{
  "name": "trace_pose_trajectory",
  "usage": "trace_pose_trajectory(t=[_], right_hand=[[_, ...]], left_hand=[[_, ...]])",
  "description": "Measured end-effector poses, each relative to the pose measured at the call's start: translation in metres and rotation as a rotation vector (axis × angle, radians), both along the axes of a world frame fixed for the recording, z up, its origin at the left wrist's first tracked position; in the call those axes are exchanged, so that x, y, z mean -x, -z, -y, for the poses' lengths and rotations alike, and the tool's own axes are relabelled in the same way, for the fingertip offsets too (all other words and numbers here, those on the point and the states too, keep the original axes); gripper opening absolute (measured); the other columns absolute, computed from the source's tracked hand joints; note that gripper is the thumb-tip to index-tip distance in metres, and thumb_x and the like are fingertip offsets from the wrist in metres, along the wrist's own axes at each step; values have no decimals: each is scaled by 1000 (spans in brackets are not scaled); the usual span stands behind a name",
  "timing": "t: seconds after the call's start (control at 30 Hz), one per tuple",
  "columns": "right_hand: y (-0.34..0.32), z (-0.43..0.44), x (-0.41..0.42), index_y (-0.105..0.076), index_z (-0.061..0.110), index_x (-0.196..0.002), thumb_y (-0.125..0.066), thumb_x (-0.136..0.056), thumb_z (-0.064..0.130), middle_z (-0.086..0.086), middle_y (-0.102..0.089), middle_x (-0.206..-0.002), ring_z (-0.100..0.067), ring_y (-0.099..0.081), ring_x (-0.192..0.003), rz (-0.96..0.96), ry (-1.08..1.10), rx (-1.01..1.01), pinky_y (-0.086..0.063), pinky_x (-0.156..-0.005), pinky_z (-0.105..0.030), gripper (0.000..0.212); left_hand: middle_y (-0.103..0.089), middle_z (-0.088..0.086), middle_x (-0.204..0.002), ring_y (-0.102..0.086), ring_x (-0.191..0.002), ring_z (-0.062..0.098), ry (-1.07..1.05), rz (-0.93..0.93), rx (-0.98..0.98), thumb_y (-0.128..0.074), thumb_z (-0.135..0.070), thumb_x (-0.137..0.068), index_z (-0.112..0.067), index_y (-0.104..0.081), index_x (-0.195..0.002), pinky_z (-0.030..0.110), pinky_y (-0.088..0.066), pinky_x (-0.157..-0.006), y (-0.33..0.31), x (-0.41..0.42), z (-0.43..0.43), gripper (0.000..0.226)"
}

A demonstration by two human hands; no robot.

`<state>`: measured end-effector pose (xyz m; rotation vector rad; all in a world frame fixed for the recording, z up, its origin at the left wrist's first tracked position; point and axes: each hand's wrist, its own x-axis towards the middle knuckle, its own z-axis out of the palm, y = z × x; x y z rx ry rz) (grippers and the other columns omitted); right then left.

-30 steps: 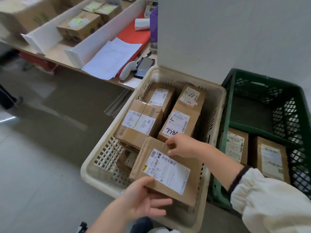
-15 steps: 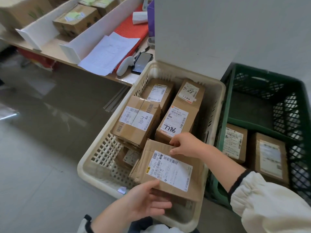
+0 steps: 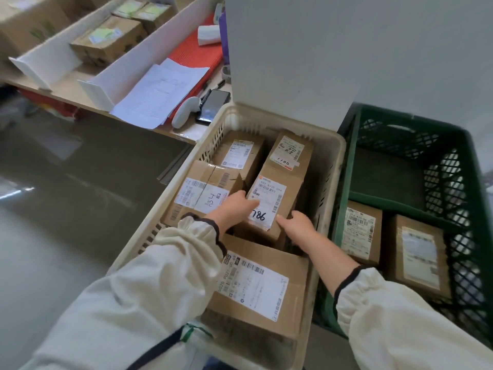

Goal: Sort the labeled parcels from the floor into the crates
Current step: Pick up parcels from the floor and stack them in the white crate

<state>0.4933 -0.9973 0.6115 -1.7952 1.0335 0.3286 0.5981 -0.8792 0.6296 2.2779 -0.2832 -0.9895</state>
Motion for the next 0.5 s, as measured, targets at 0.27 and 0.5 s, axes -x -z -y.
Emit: trace_pose_trajectory(t=[0.27,0.5], right_hand=[[13,18,3,-55,8,-121,-56,-92,32,-9,-62,-117,-24,-60,-98,-19,-102,93,-54,-82,-37,37],[4,18,9,-37,7,-140,-51,-95,36,-11,-46,-142,-29,-48,-126,-54,-116,67,-44,-97,-36,56]], left_hand=[[-67,1,-111,-66,-94,15,24,134,-63,-55,-27,-93,-17,-56,-112,31,-58,-75,17,15,7,22],[-58,5,-131,-58,-114,20,31,123,-33,-51,-32,-96,-13,-47,-133,30,-51,-88,3,16,2,42]])
